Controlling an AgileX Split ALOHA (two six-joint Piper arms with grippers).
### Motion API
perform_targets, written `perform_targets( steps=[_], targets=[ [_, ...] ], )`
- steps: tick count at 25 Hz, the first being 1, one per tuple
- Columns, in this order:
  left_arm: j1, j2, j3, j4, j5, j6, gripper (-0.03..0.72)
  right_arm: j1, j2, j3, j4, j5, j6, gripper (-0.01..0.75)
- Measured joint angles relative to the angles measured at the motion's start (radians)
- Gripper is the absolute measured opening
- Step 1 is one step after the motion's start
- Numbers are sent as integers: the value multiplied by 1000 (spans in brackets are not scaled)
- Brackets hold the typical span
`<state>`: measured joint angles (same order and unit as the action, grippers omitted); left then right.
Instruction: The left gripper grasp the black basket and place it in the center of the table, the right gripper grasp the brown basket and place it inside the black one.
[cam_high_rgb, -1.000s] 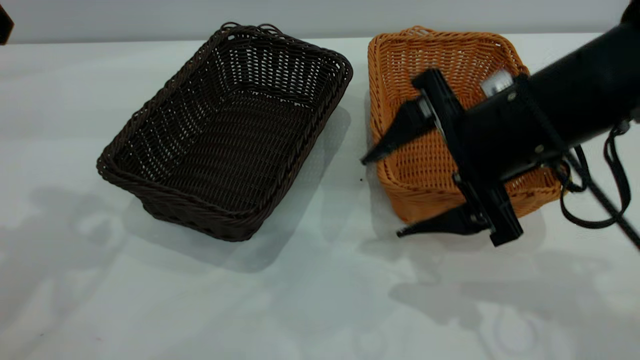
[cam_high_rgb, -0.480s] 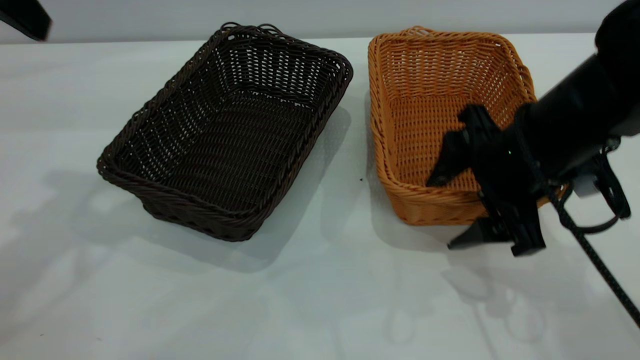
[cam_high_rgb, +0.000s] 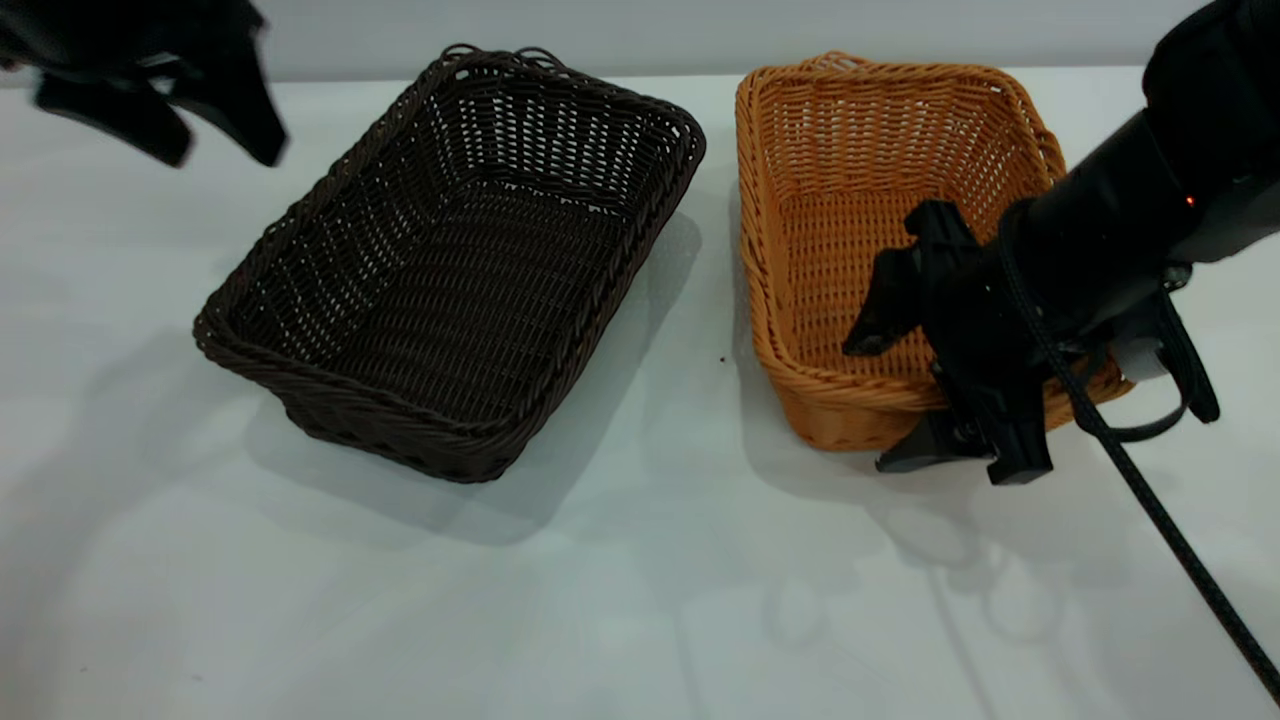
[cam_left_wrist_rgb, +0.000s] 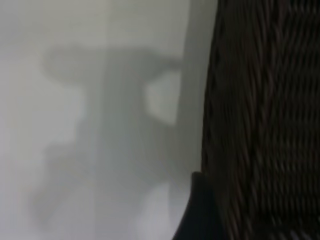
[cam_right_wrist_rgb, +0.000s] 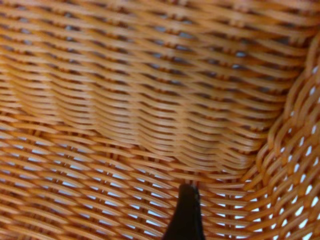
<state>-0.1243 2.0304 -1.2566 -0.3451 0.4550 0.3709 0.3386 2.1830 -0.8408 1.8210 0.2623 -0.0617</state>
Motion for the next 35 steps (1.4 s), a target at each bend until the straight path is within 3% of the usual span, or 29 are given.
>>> perform_targets(
  steps=[10, 13, 17, 20, 24, 28, 31, 35],
  targets=[
    [-57, 320, -257, -4, -17, 27, 511, 0, 3, -2, 1, -3, -16, 550],
    [-66, 350, -263, -4, -11, 45, 439, 0, 3, -2, 1, -15, -19, 454],
    [-69, 355, -264, -1, -4, 52, 235, 0, 3, -2, 1, -27, -22, 232],
    [-69, 355, -268, 4, -5, 72, 92, 0, -11, -3, 2, -29, -35, 125],
    [-69, 355, -268, 4, 14, 178, 78, -9, -99, -2, 4, -95, -120, 106],
    [-69, 355, -269, 3, 48, 314, 78, -101, -211, -2, -31, -123, -350, 104],
    [-74, 355, -269, 0, 51, 412, 78, -218, -283, -2, -136, 0, -520, 103],
    [-113, 354, -269, -7, 14, 618, 78, -364, -314, -2, -312, 308, -537, 103]
  ],
)
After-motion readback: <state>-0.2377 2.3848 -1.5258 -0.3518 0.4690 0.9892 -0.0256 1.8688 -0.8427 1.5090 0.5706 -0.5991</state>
